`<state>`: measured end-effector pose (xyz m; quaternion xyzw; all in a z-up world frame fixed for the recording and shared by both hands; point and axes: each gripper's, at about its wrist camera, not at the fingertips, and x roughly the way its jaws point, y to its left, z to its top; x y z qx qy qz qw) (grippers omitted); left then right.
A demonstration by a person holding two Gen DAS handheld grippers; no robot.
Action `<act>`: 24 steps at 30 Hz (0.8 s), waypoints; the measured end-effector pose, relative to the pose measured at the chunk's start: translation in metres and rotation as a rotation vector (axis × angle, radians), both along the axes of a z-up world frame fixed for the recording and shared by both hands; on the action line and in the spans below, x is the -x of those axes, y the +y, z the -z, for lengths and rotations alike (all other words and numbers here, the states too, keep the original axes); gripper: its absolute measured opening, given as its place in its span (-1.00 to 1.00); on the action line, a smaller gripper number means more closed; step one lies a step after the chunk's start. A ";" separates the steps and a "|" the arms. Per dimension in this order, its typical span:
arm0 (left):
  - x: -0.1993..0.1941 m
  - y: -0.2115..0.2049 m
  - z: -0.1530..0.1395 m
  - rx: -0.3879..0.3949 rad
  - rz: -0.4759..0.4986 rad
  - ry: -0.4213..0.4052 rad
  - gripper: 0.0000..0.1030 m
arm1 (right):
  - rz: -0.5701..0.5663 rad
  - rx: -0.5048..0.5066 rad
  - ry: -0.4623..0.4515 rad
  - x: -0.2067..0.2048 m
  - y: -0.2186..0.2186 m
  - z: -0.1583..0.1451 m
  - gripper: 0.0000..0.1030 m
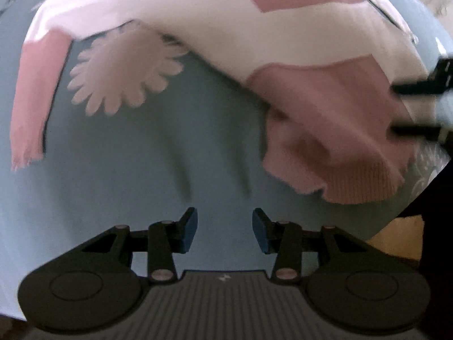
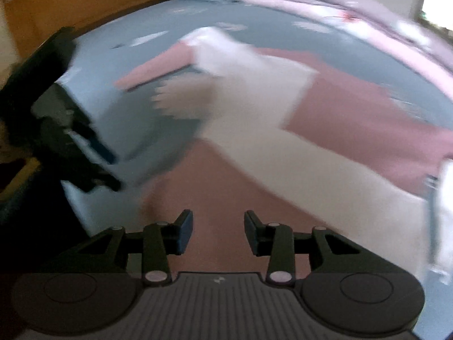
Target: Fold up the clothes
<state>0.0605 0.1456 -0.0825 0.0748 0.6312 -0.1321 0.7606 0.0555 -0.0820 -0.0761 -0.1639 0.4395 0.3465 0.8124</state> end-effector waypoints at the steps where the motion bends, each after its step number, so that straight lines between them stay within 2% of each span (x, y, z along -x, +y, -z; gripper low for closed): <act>1: 0.002 0.007 -0.002 -0.003 -0.016 -0.008 -0.15 | -0.039 0.003 -0.001 0.005 0.015 0.002 -0.13; 4: 0.008 0.027 -0.008 -0.011 -0.060 -0.047 -0.14 | -0.154 0.062 -0.048 0.023 0.058 0.011 -0.13; 6: 0.013 0.039 -0.012 0.008 -0.096 -0.062 -0.08 | -0.178 0.160 -0.133 0.027 0.084 0.022 -0.12; 7: 0.015 0.045 -0.014 0.023 -0.113 -0.069 -0.04 | -0.181 0.201 -0.162 0.026 0.093 0.029 -0.05; 10: 0.020 0.058 -0.014 0.065 -0.142 -0.077 -0.02 | -0.185 0.245 -0.140 0.022 0.107 0.043 0.11; 16: 0.033 0.062 -0.013 0.115 -0.149 -0.074 -0.01 | -0.213 0.345 -0.151 0.025 0.113 0.058 0.16; 17: 0.032 0.062 -0.013 0.119 -0.151 -0.076 -0.01 | -0.183 0.347 -0.153 0.022 0.110 0.056 -0.02; 18: 0.032 0.062 -0.013 0.127 -0.154 -0.079 -0.01 | -0.138 0.366 -0.158 0.018 0.107 0.055 -0.67; 21: 0.030 0.060 -0.015 0.193 -0.151 -0.077 0.00 | -0.015 0.228 -0.078 0.004 0.083 0.037 -0.71; 24: 0.026 0.057 -0.016 0.313 -0.153 -0.062 0.01 | 0.055 0.064 -0.020 0.000 0.056 0.011 -0.72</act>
